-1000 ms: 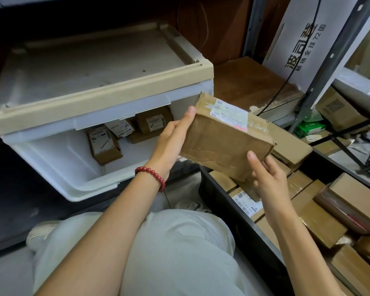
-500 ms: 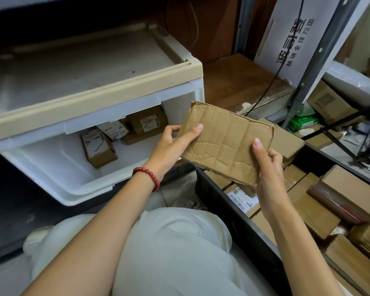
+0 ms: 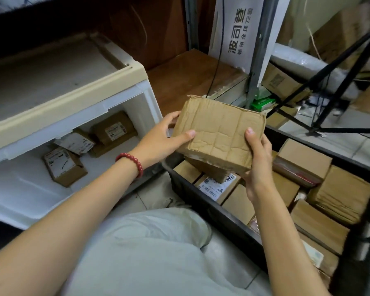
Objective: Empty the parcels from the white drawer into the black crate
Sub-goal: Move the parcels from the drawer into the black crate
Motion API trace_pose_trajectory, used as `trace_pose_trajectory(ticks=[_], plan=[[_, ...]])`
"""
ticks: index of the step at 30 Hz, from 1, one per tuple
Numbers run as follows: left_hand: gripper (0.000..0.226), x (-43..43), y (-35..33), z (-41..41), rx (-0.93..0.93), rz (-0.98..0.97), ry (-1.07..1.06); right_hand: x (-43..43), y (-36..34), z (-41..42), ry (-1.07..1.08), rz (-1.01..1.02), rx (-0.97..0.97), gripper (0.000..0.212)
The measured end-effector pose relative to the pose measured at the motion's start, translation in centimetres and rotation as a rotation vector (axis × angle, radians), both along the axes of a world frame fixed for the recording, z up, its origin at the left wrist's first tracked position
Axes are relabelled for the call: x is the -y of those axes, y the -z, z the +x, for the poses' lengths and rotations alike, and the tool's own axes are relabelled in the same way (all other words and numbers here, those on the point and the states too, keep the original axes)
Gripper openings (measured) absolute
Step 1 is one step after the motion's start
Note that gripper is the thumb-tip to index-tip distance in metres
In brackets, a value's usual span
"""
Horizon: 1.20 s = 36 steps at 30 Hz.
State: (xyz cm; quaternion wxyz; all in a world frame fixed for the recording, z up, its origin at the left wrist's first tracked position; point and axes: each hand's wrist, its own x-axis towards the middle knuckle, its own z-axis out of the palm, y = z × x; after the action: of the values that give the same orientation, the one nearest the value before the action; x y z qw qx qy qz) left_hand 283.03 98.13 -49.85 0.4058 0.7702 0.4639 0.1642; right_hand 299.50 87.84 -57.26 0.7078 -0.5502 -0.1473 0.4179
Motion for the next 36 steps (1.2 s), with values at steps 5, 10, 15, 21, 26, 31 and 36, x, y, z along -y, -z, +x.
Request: trace_pose_trajectory(ticks=[5, 10, 15, 21, 26, 31, 36], plan=[[0.073, 0.5, -0.6, 7.3, 0.067, 0.062, -0.027, 0.7, 0.7, 1.2, 0.253, 0.022, -0.25, 0.098], [0.09, 3.6, 3.0, 13.5, 0.312, -0.079, -0.258, 1.7, 1.7, 2.4, 0.363, 0.124, -0.38, 0.063], [0.072, 5.8, 8.0, 14.9, 0.261, -0.319, -0.048, 2.9, 3.7, 3.6, 0.47, 0.061, -0.407, 0.06], [0.057, 6.3, 11.0, 15.5, 0.197, -0.343, 0.02, 3.0, 5.4, 3.6, 0.643, -0.076, -0.319, 0.065], [0.059, 5.2, 11.9, 14.9, 0.136, -0.247, -0.024, 2.3, 6.9, 3.4, 0.624, -0.222, -0.072, 0.077], [0.038, 3.3, 12.5, 14.4, 0.062, -0.141, 0.072, 1.6, 7.6, 3.3, 0.579, -0.238, 0.102, 0.072], [0.042, 3.0, 12.4, 14.7, 0.111, -0.288, 0.095, 1.4, 8.5, 3.7, 0.554, -0.15, -0.012, 0.057]])
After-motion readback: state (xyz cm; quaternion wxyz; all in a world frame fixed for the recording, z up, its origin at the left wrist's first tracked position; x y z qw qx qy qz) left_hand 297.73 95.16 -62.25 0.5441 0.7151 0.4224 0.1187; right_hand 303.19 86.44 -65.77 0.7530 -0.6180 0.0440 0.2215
